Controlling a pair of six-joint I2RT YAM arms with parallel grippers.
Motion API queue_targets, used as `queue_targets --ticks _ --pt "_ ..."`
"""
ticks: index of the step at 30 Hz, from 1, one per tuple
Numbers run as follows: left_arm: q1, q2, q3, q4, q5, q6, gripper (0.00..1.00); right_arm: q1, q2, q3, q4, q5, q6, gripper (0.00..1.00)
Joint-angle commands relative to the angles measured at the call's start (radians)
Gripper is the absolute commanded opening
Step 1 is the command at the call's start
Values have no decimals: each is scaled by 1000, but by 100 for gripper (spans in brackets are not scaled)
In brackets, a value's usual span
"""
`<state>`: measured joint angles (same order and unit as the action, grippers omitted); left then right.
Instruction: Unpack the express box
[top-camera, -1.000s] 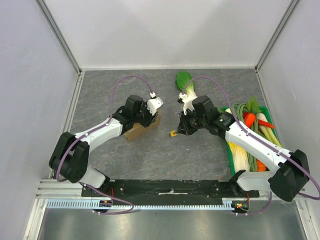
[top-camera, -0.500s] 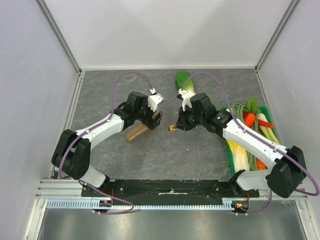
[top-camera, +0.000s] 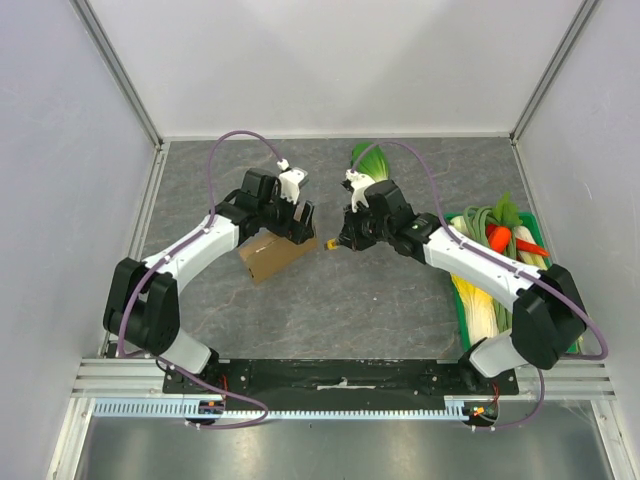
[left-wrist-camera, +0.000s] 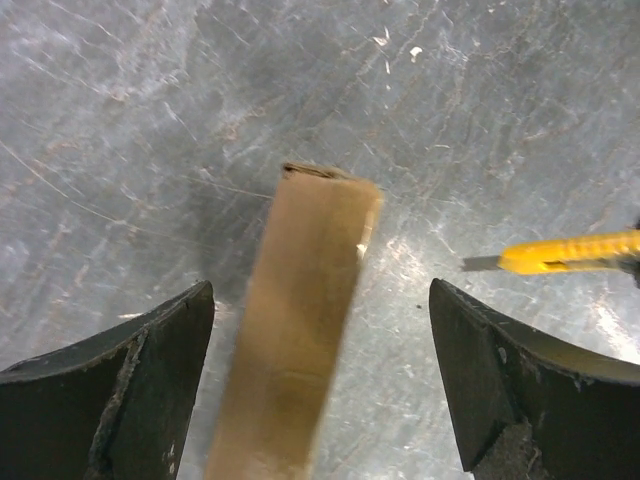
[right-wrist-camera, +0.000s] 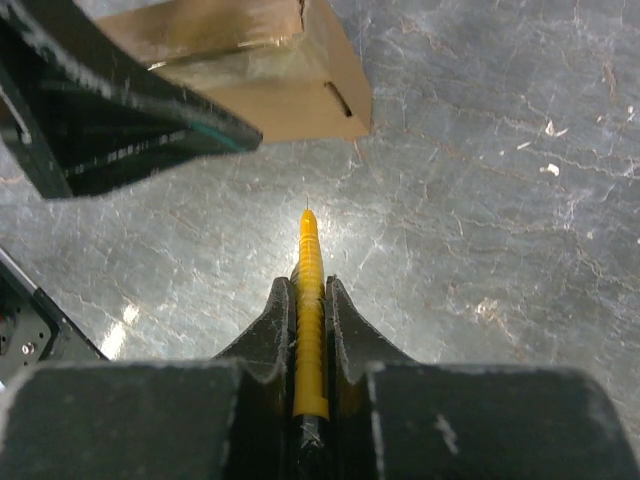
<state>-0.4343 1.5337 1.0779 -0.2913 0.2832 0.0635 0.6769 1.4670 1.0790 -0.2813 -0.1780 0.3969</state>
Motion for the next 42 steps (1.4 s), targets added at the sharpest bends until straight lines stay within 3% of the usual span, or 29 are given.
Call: queue_targets --ticks 1,8,16,22,28,30,33,39,42 --pt "-4 -21 36 -54 57 -133 93 4 36 76 93 31 17 0" --pt "0 -73 27 -34 73 -131 99 9 87 108 116 34 30 0" --pt "22 -141 65 3 19 -146 100 13 98 107 128 51 49 0" --pt "28 -231 50 49 -145 -146 100 16 99 93 133 31 65 0" --pt "166 -233 34 -45 -131 -298 99 29 110 99 133 26 60 0" --pt "216 -241 -19 -57 -160 -342 89 36 112 107 133 28 59 0" --pt "267 -259 -94 -66 -187 -390 83 47 121 124 139 32 63 0" --pt "302 -259 -238 -52 -64 -450 73 67 144 174 160 54 66 0" --pt "307 -277 -298 -40 -12 -441 62 70 168 199 180 38 80 0"
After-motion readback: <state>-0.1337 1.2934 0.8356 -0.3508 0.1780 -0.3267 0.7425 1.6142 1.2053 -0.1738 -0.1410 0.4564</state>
